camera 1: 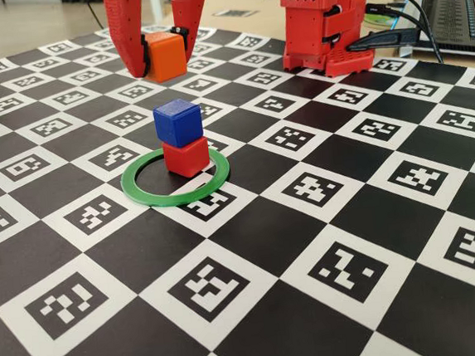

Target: Grab the red cube then put it in the green circle then put the blue cube on top and finally the orange cube on top

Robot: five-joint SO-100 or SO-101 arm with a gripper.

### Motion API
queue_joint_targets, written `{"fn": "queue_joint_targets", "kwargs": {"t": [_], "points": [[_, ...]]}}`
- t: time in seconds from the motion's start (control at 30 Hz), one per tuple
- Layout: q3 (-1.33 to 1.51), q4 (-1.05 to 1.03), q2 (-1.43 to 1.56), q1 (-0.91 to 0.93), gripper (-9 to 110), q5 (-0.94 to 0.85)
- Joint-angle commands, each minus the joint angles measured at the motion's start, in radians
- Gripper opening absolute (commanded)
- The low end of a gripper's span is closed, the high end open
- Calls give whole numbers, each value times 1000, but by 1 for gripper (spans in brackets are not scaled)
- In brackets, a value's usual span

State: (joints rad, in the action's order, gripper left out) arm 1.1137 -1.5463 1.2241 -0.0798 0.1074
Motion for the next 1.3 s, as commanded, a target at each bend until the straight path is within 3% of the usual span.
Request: {"fn": "queue_joint_targets", "kwargs": {"t": [0.0, 0.9, 1.13, 1.27], "points": [[-2, 25, 20, 0, 9, 8], [95, 91, 14, -11, 10, 37], [98, 86, 29, -9, 39, 52], [81, 55, 66, -14, 44, 51]]}}
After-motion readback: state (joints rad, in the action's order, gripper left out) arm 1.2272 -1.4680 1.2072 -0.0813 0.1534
